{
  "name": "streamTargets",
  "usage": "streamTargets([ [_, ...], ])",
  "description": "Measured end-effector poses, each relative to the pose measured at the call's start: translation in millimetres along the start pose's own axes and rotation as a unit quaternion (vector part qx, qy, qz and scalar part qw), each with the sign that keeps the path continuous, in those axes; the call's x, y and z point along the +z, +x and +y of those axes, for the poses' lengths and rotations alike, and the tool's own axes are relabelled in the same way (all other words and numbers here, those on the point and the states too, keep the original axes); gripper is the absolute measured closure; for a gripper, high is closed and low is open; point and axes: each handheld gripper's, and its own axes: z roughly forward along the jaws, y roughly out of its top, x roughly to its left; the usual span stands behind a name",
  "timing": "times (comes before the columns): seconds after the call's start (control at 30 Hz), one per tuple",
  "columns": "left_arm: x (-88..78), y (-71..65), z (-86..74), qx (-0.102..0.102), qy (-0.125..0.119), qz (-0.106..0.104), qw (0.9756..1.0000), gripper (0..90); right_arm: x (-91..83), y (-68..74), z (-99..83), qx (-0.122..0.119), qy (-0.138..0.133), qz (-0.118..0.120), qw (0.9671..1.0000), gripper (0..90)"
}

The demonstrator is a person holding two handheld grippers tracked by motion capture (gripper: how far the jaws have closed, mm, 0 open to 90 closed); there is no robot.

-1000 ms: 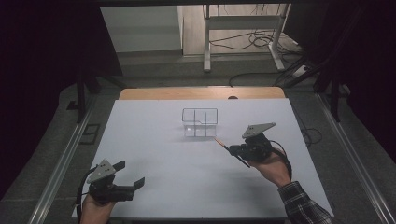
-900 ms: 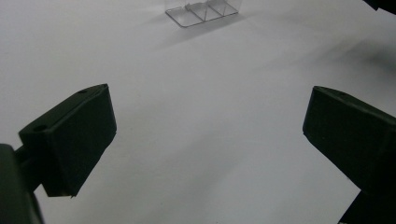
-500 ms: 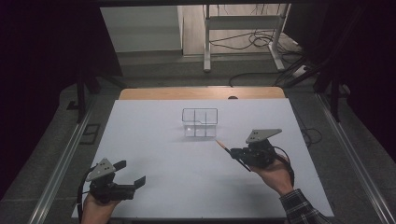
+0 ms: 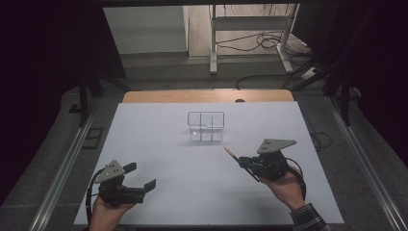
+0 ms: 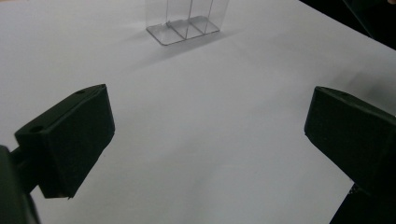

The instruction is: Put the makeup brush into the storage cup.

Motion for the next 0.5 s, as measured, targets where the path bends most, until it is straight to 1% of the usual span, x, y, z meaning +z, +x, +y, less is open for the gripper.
streamTargets([
  [0.17,4.4,-3.1,5.3,0.008,-0.001,-0.003,1.0,4.9,-0.8,3.0,-1.0,0.001,-0.003,0.001,1.0,83.2],
  [0.5,14.2,-11.5,18.8,0.006,-0.021,-0.031,0.9993,10.6,-3.0,10.3,-0.4,0.003,-0.019,-0.001,0.9998,83.2],
])
